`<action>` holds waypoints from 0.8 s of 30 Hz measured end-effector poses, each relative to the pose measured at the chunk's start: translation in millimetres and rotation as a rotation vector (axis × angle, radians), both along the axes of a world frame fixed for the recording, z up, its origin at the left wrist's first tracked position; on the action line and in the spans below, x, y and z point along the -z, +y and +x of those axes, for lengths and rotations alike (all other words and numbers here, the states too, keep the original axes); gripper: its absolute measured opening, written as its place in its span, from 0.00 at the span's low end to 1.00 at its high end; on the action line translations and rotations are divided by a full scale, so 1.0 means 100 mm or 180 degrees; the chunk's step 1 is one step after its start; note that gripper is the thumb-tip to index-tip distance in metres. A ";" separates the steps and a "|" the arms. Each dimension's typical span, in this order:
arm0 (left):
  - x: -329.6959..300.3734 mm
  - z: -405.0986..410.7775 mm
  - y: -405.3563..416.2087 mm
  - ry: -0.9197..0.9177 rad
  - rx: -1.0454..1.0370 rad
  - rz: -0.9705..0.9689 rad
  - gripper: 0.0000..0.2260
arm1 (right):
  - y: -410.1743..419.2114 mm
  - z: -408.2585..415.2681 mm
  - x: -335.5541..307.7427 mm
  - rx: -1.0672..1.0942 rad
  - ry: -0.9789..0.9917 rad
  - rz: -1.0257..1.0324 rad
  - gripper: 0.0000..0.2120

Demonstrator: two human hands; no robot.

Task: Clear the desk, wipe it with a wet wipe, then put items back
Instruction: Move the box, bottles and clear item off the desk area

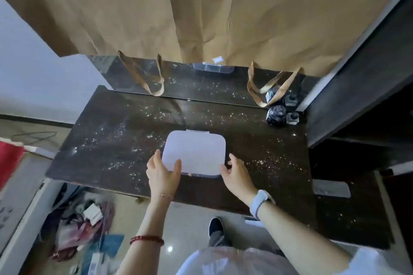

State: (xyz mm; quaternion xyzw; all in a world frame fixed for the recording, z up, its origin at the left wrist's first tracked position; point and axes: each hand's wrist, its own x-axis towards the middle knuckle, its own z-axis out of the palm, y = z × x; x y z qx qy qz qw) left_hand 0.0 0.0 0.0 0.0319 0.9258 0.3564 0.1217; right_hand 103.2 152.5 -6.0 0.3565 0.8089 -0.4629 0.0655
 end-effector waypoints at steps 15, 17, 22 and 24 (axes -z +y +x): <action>-0.14 0.10 0.54 -0.0215 0.0440 0.0256 0.37 | 0.25 0.30 -0.09 0.0678 0.0504 0.0381 0.18; -0.22 0.28 0.73 -0.0160 0.0659 0.0381 0.36 | 0.38 0.57 -0.16 0.0857 0.0658 0.0548 0.19; -0.32 0.87 1.30 -0.0114 0.1260 0.0508 0.33 | 0.75 1.42 -0.18 0.1355 0.0896 0.0632 0.22; -0.33 1.17 1.55 -0.0144 0.1482 0.0546 0.33 | 0.92 1.78 -0.19 0.1542 0.0989 0.0624 0.22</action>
